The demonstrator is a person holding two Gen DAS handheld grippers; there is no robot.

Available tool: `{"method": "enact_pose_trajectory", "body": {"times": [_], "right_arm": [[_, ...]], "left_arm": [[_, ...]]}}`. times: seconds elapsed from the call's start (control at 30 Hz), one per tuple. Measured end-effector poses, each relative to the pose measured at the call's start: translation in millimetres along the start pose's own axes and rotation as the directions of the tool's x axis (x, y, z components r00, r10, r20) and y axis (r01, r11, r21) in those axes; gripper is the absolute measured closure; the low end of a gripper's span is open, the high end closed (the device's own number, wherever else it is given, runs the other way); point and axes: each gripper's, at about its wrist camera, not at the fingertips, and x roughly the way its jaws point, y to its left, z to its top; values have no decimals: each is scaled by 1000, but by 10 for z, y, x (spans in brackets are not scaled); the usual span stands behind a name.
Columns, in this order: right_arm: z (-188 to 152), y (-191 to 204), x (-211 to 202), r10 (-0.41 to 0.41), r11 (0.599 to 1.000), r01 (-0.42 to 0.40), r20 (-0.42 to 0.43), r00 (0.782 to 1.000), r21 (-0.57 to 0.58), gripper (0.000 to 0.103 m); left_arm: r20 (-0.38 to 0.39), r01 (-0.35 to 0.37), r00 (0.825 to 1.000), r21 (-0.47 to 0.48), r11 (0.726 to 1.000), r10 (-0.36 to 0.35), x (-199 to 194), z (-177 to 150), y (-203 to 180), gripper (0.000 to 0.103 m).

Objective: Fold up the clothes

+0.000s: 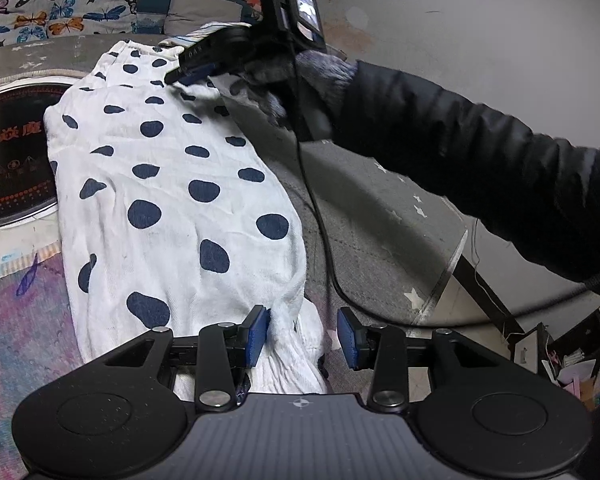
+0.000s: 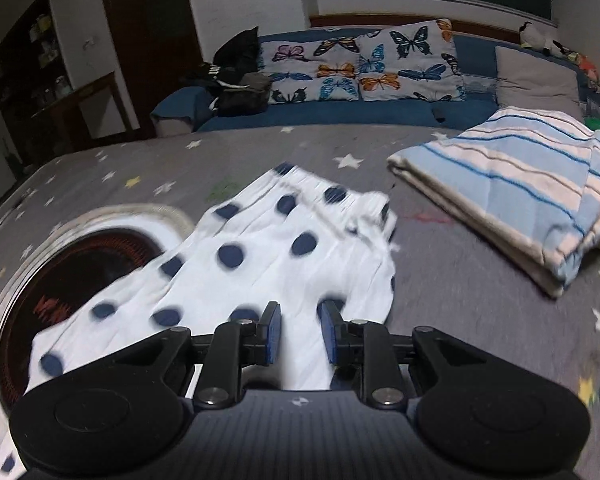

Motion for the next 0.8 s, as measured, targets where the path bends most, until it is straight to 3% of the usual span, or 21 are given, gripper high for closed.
{"method": "enact_pose_trajectory", "body": {"times": [0.57,0.8], "right_arm": [[403,-303,374,-57,997,54,52,997,62,82],[551,-344,257,-54,996,47,95,994,73,82]], "left_arm": [[-14,4,1000,-23,1000,-4,0,12,-40,61],[-14,3,1000,-29,1000,-3,-31,-17,-65,61]]}}
